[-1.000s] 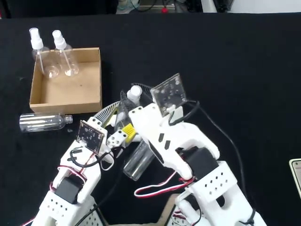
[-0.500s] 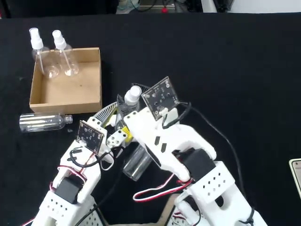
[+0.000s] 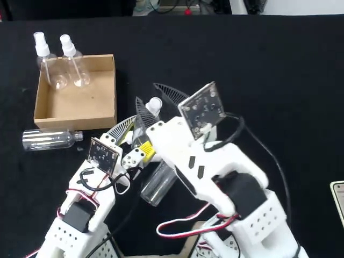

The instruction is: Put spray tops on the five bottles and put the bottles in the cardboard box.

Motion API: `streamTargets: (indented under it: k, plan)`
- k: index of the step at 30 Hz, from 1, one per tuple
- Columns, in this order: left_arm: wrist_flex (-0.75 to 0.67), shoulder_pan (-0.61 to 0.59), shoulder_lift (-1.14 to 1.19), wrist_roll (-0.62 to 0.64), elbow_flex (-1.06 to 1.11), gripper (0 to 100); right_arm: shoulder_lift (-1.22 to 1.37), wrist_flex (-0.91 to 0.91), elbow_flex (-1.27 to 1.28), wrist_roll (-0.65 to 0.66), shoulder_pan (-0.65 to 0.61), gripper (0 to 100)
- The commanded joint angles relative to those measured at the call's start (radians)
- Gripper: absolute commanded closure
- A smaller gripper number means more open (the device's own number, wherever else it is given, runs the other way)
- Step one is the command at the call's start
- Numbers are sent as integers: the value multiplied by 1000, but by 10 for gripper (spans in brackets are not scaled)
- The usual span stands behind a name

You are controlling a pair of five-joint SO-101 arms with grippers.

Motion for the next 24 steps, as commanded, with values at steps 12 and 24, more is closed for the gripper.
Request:
streamTargets:
  k: [12,24]
  plan:
    - [-21,10,-12,-2,2,863,4,64,-19,11,107,987]
    - [-21,12,-12,-2,4,863,4,-112,116,11,107,987]
